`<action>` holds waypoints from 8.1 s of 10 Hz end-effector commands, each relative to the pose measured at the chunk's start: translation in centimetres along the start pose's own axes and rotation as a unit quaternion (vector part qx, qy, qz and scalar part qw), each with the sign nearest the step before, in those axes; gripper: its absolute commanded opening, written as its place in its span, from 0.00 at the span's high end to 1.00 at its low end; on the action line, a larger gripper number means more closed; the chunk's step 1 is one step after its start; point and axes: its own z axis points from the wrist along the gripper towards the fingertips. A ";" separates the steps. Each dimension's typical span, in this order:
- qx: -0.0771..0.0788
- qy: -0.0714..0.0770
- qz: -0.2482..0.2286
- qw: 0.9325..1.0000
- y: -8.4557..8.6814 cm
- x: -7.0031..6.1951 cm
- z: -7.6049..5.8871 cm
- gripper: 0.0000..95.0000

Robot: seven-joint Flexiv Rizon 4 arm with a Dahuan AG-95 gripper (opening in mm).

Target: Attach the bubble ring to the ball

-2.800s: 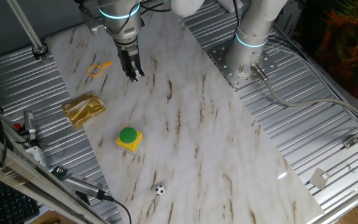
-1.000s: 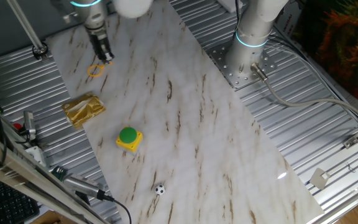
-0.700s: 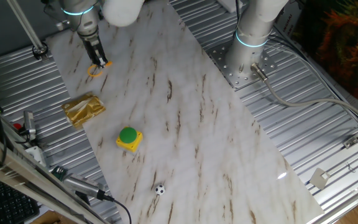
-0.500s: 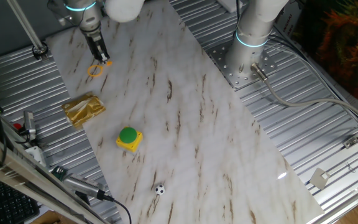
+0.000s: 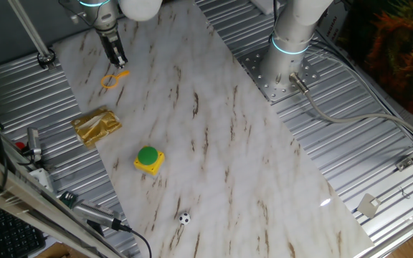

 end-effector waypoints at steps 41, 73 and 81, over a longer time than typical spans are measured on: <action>0.023 -0.026 0.041 0.999 -1.8 -0.4 2.0 1.00; 0.004 -0.020 -0.029 0.999 -2.1 -0.3 3.5 0.80; 0.004 -0.018 -0.044 0.999 -1.8 -0.4 4.1 0.80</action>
